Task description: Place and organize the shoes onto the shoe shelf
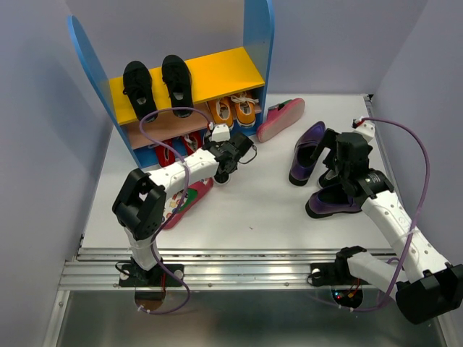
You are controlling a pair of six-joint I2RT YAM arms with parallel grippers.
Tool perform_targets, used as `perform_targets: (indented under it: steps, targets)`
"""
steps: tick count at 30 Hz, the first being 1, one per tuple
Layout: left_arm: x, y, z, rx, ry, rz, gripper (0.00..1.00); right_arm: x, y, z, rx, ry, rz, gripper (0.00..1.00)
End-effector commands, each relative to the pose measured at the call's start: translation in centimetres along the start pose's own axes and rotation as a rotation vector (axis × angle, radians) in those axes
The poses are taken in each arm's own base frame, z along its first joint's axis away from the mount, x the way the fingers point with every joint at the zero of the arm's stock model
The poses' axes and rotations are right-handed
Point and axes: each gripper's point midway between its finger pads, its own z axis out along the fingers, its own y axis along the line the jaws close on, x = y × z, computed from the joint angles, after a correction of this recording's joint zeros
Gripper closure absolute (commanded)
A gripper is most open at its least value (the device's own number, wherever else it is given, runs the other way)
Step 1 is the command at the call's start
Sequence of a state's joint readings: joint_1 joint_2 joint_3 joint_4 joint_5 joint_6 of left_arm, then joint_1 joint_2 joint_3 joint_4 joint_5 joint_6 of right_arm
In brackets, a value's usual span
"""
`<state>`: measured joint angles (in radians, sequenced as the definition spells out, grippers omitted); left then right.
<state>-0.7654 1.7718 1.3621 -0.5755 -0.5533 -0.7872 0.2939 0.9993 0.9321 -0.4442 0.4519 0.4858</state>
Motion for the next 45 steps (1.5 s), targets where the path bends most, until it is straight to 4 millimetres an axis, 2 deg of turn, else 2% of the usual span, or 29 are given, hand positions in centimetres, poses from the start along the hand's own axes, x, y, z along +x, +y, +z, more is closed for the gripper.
perform_targets:
  steps: [1,8,14,18,19,21,22,25,29,38,40,41,42,45]
  targets:
    - [-5.0,-0.3,-1.6,0.038,-0.154,-0.132,1.00,-0.8,0.2,-0.2,-0.014,-0.017,0.006,0.00]
    - [-7.2,0.2,-0.9,0.033,-0.209,-0.141,1.00,-1.1,0.3,-0.6,-0.017,-0.020,0.016,0.00]
    - [-8.9,0.4,1.0,0.017,-0.238,-0.163,1.00,-1.2,0.2,-0.9,-0.016,-0.017,0.019,0.00]
    - [-9.0,0.2,1.9,0.017,-0.254,-0.153,0.99,-1.2,0.3,-1.0,-0.022,-0.012,0.023,0.00]
    - [-8.6,0.3,2.1,0.011,-0.243,-0.153,0.86,-1.1,0.2,-1.1,-0.021,-0.010,0.022,0.00]
    - [-8.1,0.3,2.2,0.014,-0.231,-0.154,0.74,-1.3,0.2,-1.2,-0.021,-0.014,0.023,0.00]
    - [-7.9,0.4,2.2,0.019,-0.227,-0.157,0.62,-1.3,0.2,-1.2,-0.019,-0.014,0.023,0.00]
    - [-7.3,0.7,1.9,0.033,-0.216,-0.166,0.50,-1.2,0.2,-1.2,-0.019,-0.014,0.023,0.00]
    - [-6.9,0.5,0.9,0.060,-0.213,-0.165,0.49,-0.9,0.4,-0.9,-0.022,0.000,0.024,0.00]
    - [-4.3,0.1,-1.6,0.046,-0.204,-0.149,0.48,-0.3,0.2,-0.7,-0.017,0.012,0.027,0.00]
    - [-3.6,0.4,-1.5,0.009,-0.203,-0.122,0.41,-0.3,0.1,-0.8,-0.015,0.011,0.027,0.00]
    - [-4.0,0.6,-1.7,-0.018,-0.231,-0.117,0.37,-0.2,0.2,-0.7,-0.018,0.013,0.027,0.00]
    - [-3.6,0.2,-2.0,-0.023,-0.242,-0.092,0.34,-0.1,0.2,-0.7,-0.016,0.016,0.024,0.00]
    - [-2.3,0.0,-1.4,-0.117,-0.265,0.047,0.18,0.0,0.2,-0.6,-0.020,0.019,0.022,0.00]
